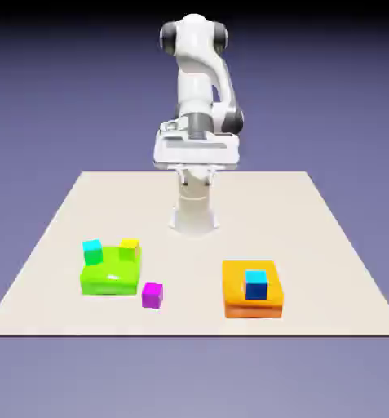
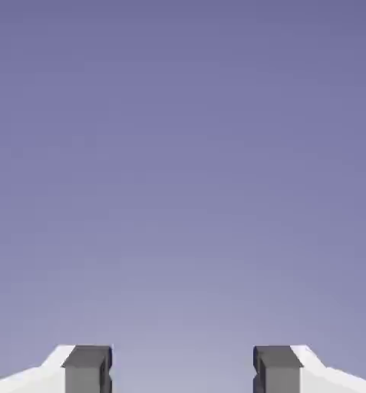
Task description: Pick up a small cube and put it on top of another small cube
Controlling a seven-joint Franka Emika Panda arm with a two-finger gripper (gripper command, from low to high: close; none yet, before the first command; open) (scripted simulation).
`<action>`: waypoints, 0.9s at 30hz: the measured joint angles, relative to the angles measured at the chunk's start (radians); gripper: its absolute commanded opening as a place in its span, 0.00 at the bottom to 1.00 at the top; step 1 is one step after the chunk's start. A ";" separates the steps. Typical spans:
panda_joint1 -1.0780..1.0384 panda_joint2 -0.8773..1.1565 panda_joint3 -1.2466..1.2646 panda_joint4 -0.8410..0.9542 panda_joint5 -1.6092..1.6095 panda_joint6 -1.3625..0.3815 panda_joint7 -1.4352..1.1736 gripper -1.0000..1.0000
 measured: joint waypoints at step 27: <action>-0.009 0.914 -0.229 0.398 0.129 -0.481 -0.129 0.50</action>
